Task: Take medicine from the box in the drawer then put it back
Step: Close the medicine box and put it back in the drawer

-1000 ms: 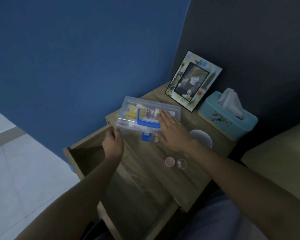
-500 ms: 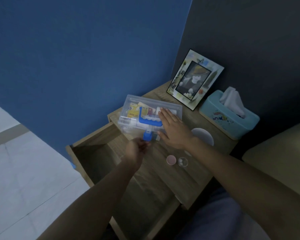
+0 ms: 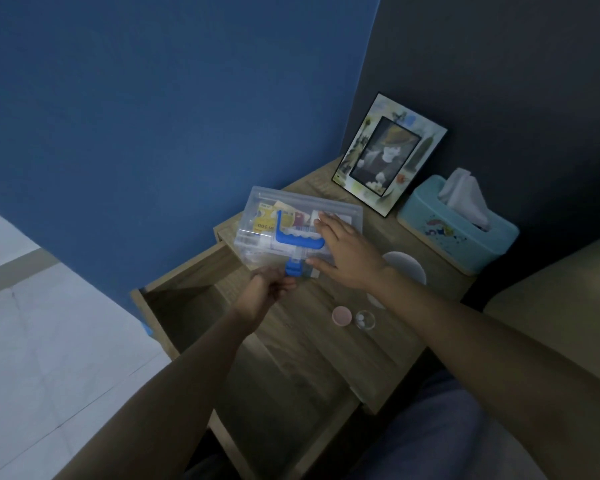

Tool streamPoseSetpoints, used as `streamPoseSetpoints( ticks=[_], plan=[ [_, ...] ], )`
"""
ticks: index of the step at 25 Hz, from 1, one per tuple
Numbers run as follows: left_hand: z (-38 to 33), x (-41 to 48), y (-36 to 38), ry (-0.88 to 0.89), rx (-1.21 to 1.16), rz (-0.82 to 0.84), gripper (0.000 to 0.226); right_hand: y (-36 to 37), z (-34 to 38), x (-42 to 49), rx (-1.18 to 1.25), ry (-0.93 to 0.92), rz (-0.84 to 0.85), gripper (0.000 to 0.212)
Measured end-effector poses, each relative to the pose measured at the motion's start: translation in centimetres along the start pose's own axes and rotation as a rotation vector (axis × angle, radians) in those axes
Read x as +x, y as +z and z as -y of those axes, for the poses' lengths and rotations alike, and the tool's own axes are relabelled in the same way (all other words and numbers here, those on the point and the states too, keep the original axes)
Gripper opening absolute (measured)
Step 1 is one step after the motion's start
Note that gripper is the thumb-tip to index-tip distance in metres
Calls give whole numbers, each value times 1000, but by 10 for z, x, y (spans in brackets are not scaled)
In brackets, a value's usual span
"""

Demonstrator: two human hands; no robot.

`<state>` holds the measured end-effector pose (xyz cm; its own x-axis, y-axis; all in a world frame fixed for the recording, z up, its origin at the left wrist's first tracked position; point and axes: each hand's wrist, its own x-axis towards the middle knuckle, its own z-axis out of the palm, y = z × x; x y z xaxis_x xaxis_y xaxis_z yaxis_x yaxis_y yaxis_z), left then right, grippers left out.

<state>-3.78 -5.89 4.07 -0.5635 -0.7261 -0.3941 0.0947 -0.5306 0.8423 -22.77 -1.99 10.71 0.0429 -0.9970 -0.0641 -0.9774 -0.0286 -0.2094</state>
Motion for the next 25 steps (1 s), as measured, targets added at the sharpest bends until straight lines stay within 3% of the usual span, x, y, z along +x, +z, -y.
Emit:
streamPoseSetpoints(
  ticks=[5, 9, 19, 25],
  plan=[
    [-9, -1, 4, 63, 123, -42, 22, 3, -1, 1, -10, -3, -25, 67],
    [-15, 3, 6, 92, 236, -100, 26, 5, -1, 3, -38, 13, -32, 71],
    [-9, -1, 11, 113, 152, -121, 13, 12, 7, 6, -54, 91, -108, 72],
    [-8, -6, 8, 117, 293, -123, 13, 17, 8, 7, -78, 109, -103, 75]
  ],
)
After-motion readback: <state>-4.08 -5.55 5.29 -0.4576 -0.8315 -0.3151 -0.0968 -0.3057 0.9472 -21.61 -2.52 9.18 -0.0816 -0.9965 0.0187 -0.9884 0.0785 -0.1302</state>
